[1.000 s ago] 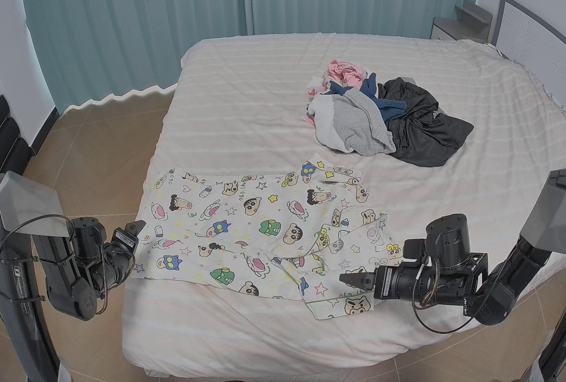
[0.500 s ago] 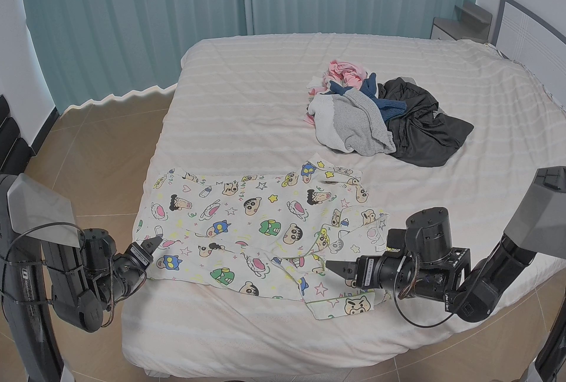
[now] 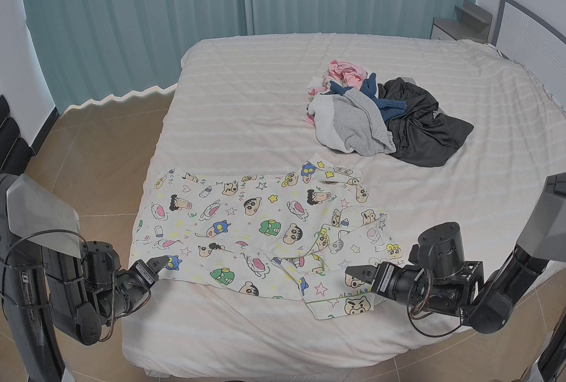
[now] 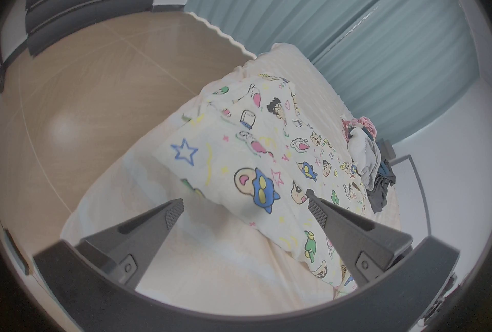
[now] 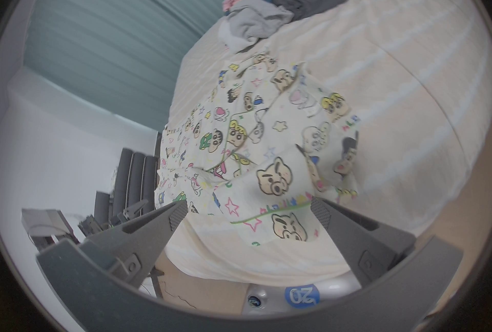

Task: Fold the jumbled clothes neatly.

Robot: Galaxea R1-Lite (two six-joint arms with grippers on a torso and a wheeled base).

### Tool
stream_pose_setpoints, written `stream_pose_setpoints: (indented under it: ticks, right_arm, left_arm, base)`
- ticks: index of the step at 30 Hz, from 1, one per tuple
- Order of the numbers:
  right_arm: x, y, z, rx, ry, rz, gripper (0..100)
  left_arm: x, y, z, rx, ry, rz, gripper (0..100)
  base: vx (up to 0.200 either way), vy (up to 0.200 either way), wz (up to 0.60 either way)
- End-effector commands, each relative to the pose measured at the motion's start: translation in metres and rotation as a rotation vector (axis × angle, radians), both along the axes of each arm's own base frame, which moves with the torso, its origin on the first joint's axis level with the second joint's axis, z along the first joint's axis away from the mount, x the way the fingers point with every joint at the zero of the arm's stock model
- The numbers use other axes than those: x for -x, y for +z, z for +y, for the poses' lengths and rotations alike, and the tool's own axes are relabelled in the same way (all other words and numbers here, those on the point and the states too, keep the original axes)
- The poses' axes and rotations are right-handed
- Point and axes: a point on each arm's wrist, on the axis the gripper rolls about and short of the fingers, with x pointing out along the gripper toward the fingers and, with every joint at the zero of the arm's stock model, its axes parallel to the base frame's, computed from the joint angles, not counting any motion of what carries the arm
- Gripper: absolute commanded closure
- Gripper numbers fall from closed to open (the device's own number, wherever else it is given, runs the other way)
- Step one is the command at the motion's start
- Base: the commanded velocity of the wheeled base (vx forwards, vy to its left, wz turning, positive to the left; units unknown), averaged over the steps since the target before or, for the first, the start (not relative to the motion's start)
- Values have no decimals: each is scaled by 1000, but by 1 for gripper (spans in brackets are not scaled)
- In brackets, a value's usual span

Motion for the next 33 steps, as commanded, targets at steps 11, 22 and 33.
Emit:
stream_pose_setpoints:
  ticks: [11, 22, 33]
  right_arm:
    - [28, -10, -14, -32, -130, 118, 0]
    - [35, -12, -14, -16, -127, 129, 0]
    - [41, -34, -16, 32, -192, 161, 0]
  left_arm:
    - [-24, -30, 1, 23, 140, 15, 0]
    - [-50, -35, -1, 4, 187, -61, 0]
    - [-56, -39, 3, -31, 261, -78, 100]
  base:
    - [0, 0, 0]
    - [0, 0, 0]
    - [0, 0, 0]
